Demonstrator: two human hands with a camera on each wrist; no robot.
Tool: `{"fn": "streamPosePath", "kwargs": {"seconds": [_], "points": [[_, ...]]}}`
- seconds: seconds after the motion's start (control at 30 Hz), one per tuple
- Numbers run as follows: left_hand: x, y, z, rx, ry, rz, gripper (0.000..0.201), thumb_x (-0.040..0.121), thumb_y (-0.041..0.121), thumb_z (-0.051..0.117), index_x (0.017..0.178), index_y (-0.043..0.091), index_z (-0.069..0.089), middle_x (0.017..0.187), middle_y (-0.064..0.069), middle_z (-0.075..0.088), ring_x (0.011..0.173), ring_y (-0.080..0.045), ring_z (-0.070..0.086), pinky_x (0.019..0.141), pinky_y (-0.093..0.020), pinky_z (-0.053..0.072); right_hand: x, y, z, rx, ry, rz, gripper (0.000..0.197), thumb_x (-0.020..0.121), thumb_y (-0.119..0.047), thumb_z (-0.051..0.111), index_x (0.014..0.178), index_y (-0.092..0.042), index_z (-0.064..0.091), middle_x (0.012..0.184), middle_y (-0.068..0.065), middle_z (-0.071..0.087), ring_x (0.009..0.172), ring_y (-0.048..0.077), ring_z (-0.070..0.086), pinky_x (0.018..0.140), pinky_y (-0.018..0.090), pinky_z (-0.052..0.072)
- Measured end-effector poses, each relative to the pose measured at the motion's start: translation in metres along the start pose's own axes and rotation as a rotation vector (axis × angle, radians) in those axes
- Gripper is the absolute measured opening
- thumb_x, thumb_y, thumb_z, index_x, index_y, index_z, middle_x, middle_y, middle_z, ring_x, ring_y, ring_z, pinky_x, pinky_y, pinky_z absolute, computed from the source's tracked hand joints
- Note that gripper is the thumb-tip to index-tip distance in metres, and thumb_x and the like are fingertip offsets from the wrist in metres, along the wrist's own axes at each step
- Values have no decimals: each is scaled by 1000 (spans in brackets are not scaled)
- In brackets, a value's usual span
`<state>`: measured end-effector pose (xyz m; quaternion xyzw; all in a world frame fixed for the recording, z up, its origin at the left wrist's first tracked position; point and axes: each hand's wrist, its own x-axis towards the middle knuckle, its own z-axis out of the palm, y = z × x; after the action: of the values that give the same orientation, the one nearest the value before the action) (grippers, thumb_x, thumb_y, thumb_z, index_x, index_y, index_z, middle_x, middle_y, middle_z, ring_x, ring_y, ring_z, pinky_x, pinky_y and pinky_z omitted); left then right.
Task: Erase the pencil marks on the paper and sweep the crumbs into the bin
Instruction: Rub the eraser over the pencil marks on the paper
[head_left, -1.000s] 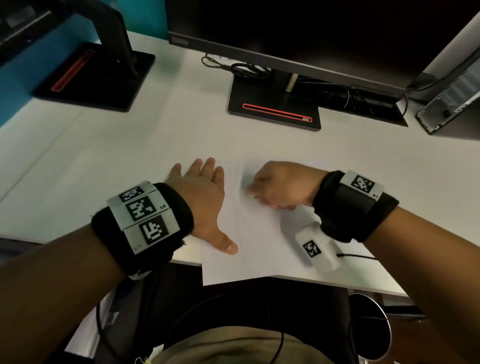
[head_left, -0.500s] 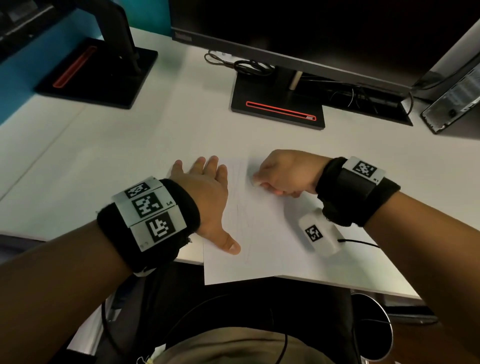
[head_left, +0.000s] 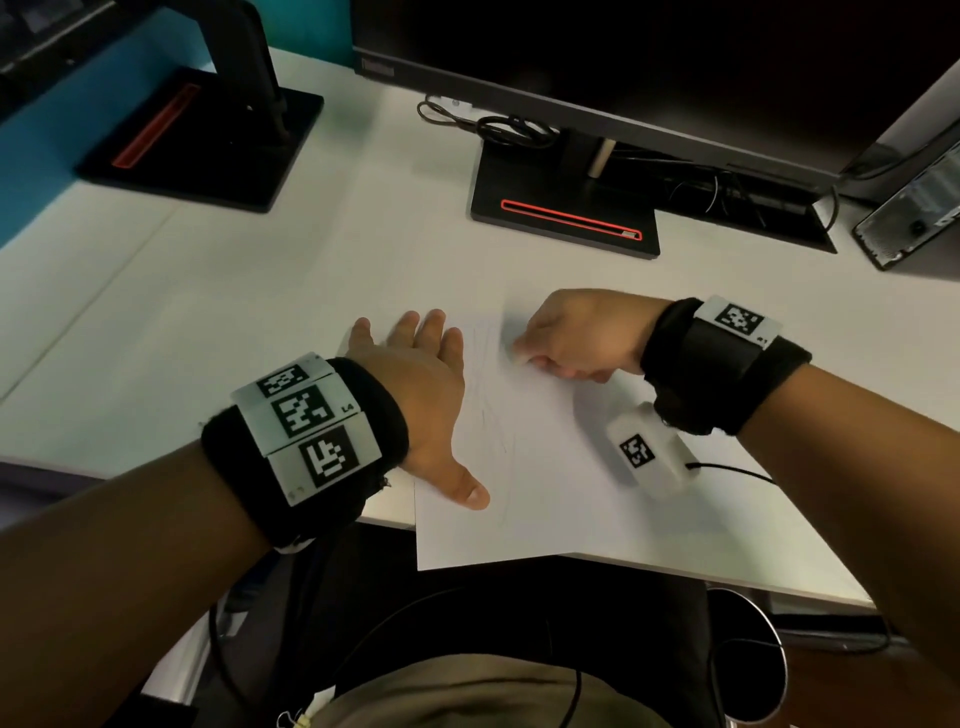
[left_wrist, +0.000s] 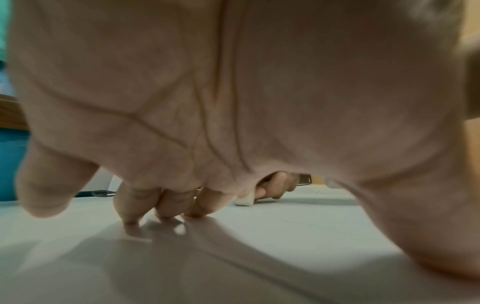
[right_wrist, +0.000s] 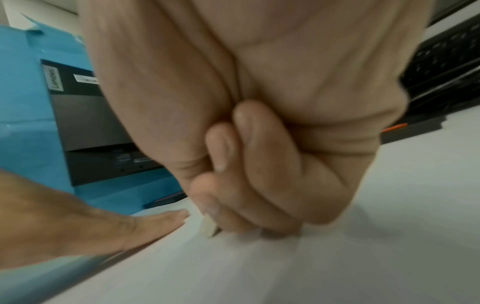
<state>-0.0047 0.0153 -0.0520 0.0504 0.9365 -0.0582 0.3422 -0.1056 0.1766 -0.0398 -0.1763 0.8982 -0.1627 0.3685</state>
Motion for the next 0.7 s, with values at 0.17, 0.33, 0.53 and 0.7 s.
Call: {"fn": "streamPosePath", "kwargs": {"seconds": [0.17, 0.33, 0.53, 0.7], "points": [[1, 0, 1, 5, -4, -4, 154, 53, 95, 55, 151, 7, -25, 159, -14, -30, 149, -32, -19, 117, -63, 1, 1, -7, 11, -98, -27, -47, 37, 100, -32, 52, 70, -12, 56, 58, 5, 47, 50, 23, 39, 48, 27, 38], [0, -1, 1, -6, -9, 2, 155, 52, 96, 55, 151, 8, -25, 158, -13, -31, 148, -32, -20, 116, -65, 1, 6, -5, -3, -33, 47, 2, 37, 99, -28, 54, 65, -13, 54, 53, 2, 43, 49, 21, 35, 47, 26, 33], [0, -2, 1, -7, -7, 6, 154, 52, 96, 54, 151, 8, -26, 158, -13, -32, 148, -31, -21, 116, -64, -1, 10, -7, 3, 37, -15, -11, 36, 98, -26, 56, 65, -14, 52, 53, 1, 40, 47, 19, 32, 44, 26, 31], [-2, -4, 4, -13, 4, 12, 153, 53, 96, 53, 151, 9, -26, 158, -12, -32, 148, -30, -22, 117, -63, -1, 11, -13, 10, -22, -29, -58, 32, 99, -27, 54, 71, -11, 57, 58, 4, 44, 50, 20, 37, 45, 27, 35]]}}
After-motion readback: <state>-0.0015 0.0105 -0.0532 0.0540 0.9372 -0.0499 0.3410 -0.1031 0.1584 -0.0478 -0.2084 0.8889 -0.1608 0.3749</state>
